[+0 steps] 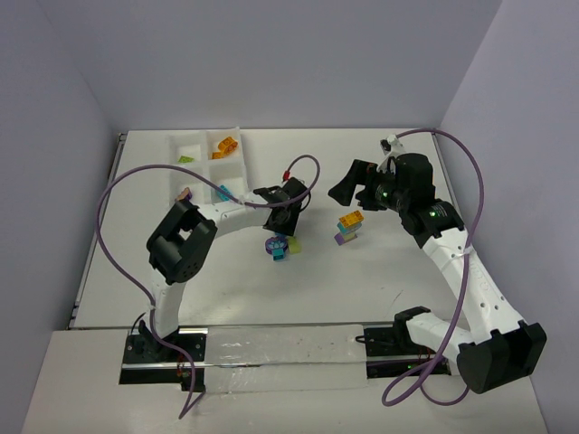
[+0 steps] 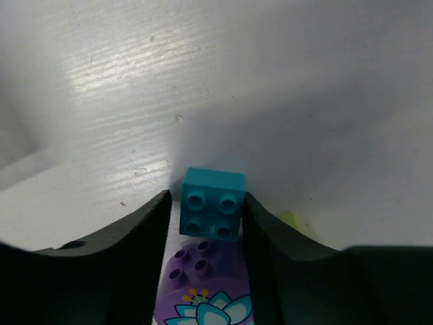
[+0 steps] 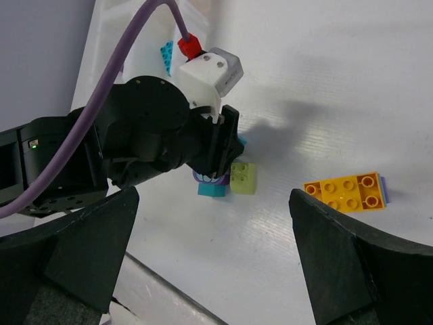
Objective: Sort the legos into containers by color
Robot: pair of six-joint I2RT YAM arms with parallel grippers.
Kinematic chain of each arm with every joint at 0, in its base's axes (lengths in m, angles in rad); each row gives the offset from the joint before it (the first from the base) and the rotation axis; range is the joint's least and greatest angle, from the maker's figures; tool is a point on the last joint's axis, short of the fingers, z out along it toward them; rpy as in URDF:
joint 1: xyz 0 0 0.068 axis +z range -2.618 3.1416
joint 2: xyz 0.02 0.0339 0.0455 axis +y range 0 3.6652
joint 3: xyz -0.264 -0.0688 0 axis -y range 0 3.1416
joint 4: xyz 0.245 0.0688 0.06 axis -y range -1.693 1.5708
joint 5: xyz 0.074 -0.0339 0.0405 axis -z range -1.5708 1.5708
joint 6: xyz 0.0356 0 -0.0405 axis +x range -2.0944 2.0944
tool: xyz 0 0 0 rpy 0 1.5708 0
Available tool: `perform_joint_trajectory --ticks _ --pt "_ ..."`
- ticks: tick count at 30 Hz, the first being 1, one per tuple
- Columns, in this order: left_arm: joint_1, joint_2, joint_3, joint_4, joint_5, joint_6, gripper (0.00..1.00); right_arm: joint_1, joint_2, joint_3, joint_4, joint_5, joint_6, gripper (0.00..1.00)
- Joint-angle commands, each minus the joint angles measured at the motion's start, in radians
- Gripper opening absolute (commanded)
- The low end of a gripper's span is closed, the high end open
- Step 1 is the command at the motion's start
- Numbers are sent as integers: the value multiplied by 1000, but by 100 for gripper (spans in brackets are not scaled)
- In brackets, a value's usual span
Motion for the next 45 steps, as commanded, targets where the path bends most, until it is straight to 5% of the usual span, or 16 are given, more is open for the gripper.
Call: perform_joint_trajectory --ticks 1,8,20,23,24,27,29,37,41,45 --pt "11 10 25 13 -24 5 36 -5 3 13 28 -11 -10 100" --pt "80 -104 102 -42 -54 13 6 -5 7 19 31 -23 -5 100" --pt "363 -178 171 -61 -88 -67 3 -5 8 16 41 -31 -1 100" --pt "384 -139 208 -70 -98 -82 8 -5 2 15 39 -27 1 100" --pt "389 -125 214 -67 -93 -80 19 -5 0 14 38 -25 0 100" --pt "399 -88 260 -75 -117 -76 73 -5 -9 13 33 -17 -1 100" --pt "401 -74 277 -89 -134 -79 91 -5 -16 12 30 -13 1 100" --pt "336 -196 208 -54 -135 -65 90 -6 -22 -1 25 -10 -1 100" --pt "201 -288 92 -70 -149 -78 77 -5 -11 2 33 -13 2 100" --pt "81 -359 -53 -85 -114 -179 78 -5 -4 4 33 -14 -1 100"
